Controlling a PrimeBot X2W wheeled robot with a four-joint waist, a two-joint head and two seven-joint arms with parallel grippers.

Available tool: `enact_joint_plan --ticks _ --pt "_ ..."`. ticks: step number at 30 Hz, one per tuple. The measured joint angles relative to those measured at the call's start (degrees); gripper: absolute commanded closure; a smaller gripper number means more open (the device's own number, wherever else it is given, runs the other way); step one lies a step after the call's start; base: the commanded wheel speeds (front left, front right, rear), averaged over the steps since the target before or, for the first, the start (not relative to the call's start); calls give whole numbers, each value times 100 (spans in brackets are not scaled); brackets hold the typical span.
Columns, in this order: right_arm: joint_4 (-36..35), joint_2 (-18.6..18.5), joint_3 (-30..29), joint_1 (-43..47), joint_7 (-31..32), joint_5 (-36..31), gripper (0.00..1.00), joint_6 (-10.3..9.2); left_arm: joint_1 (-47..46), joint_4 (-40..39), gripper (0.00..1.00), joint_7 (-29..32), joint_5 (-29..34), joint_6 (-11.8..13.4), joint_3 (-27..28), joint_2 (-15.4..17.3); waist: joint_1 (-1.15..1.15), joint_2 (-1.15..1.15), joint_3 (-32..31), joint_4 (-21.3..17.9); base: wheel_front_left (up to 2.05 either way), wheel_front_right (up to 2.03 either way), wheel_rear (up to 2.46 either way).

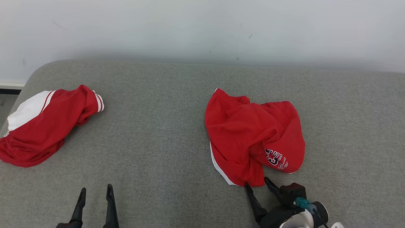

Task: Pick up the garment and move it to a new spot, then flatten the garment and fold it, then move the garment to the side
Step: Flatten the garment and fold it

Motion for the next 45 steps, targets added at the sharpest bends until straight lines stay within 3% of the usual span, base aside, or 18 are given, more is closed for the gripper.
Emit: enact_joint_plan --ticks 1,2,3,10,18,24,29,36,37,39,45 --pt "123 -2 40 -35 0 24 0 0 -11 14 0 0 0 -1 -4 0 0 0 -2 26 0 0 0" --pt "179 -1 51 -48 -1 126 62 0 -23 26 0 0 0 -24 -8 1 0 0 -6 50 0 0 0" --pt "222 -1 60 -69 -2 164 100 0 -37 36 0 0 0 -26 -9 0 0 0 -15 70 0 0 0" --pt "-189 -2 -30 -36 1 88 100 0 -27 51 0 0 1 -41 19 1 0 0 -98 41 0 0 0" --pt "-1981 -34 -587 1093 1 -482 100 0 78 100 0 0 -7 -94 1 0 0 0 -240 -239 0 0 0" --pt "-2872 -215 -1139 1953 0 -681 100 0 120 135 0 1 -25 -151 -36 0 0 0 -292 -502 0 0 0" --pt "-3238 -396 -1664 2372 0 -795 100 0 119 136 0 0 -26 -201 0 0 0 -1 -289 -693 0 0 0" --pt "-3205 -510 -2278 2608 0 -869 100 0 80 183 0 0 -24 -272 24 0 -1 0 -283 -784 0 0 0" --pt "-3152 -510 -2273 2607 1 -869 73 0 76 196 0 0 -23 -285 26 0 0 0 -284 -785 0 0 0" --pt "-3174 -479 -2274 2573 1 -858 0 0 71 226 0 0 -23 -294 25 -1 0 0 -289 -782 0 0 0" --pt "-3716 -408 -2312 2493 0 -940 0 0 73 261 0 0 -23 -307 67 0 0 0 -313 -796 0 0 0"
